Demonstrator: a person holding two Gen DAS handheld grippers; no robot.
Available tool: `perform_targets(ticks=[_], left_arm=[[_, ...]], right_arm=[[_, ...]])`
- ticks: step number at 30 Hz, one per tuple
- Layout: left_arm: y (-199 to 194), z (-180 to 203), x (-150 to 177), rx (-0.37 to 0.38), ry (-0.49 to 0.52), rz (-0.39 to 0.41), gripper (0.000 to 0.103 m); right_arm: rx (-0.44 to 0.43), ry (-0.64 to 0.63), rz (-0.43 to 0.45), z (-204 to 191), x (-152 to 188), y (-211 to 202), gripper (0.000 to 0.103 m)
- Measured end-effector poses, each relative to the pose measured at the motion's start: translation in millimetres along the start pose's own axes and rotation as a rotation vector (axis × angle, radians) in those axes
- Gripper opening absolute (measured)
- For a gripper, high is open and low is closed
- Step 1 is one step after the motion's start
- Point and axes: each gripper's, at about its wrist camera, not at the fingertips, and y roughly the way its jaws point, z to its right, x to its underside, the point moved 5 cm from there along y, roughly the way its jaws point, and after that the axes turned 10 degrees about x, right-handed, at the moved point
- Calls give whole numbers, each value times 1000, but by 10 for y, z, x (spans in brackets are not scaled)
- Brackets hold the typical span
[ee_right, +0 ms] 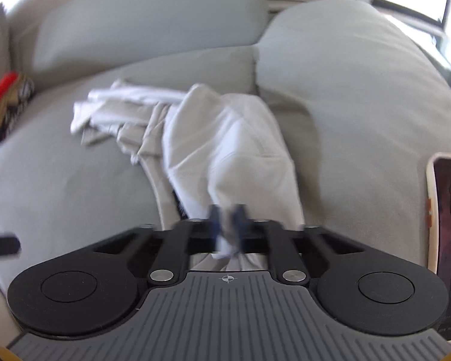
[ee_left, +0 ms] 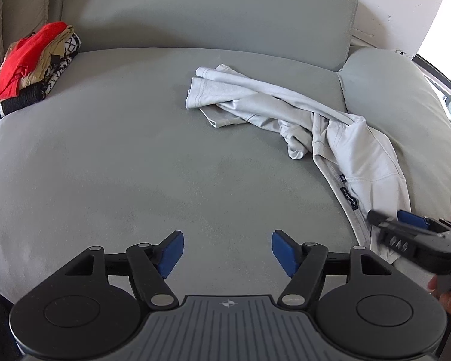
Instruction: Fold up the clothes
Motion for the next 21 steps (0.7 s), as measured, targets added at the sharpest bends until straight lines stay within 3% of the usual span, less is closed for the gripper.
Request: perform_targets(ticks=[4, 7, 8, 10, 12, 14, 17, 20, 21], left_arm=[[24, 38, 21, 4, 13, -6, 66], [36, 56, 34, 9, 22, -7, 66], [41, 59, 35, 9, 23, -6, 66], [61, 72, 26, 9, 24, -5, 65], [95, 108, -5, 20, 30, -8, 65], [146, 151, -55, 39, 35, -10, 65], [261, 173, -207, 75, 4, 0, 61], [439, 187, -441, 143, -59, 16, 47], [515, 195, -528, 173, -85, 19, 39]], right_arm=[[75, 207, 121, 536, -279, -167, 0], [124, 362, 98, 984, -414, -158, 1], [117, 386, 61, 1074, -431, -126, 13], [91, 383, 23, 1073, -357, -151, 28], [64, 376, -12, 1057, -273, -186, 53], [37, 368, -47, 1040, -189, -222, 53], [-93, 389, -77, 962, -2, -286, 53], [-233, 421, -155, 900, 167, -289, 52], [-239, 438, -171, 907, 209, -283, 50]])
